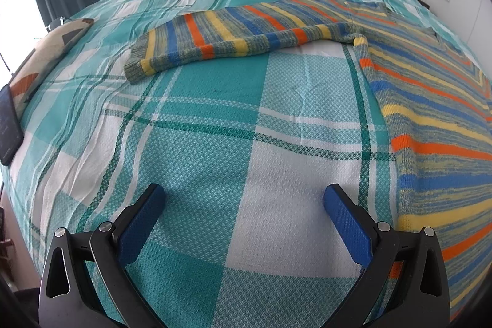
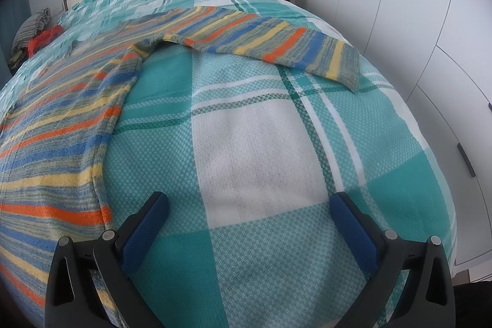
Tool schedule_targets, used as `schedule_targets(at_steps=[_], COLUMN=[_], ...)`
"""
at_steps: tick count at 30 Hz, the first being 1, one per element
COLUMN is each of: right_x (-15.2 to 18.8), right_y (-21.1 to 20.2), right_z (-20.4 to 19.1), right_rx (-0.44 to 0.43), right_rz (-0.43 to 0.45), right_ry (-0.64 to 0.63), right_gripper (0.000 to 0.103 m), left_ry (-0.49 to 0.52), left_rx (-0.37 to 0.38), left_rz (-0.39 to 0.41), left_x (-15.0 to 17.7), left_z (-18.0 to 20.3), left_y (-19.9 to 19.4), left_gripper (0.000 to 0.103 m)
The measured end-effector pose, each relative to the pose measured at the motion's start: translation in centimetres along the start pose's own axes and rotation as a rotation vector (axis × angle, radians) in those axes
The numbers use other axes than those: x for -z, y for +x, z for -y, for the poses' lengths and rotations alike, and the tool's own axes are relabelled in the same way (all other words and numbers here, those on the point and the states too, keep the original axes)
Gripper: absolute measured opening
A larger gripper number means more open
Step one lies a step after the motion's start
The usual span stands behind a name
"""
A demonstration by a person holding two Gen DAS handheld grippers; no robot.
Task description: Fold small clothes
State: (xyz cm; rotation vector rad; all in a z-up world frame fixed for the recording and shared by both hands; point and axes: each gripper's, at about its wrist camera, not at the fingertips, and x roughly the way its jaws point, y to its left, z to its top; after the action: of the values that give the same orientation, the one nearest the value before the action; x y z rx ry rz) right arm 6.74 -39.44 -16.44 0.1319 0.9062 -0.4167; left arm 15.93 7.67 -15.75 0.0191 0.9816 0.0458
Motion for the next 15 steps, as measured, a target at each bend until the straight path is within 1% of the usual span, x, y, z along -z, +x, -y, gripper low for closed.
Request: schedule_targets(at_steps=[15], right_x=[-0.15], right_y=[-0.07], right_z=[-0.61], right_rx=[0.033], right_rz=[-0.014], right_ry=[-0.024], right_gripper=[0.103], left_ry=[0.006], left_rx=[-0.017], left_rz=[0.014], left_x=[0.26], left_z=[0.24], left_y=[-0.1], left_gripper=[0.103])
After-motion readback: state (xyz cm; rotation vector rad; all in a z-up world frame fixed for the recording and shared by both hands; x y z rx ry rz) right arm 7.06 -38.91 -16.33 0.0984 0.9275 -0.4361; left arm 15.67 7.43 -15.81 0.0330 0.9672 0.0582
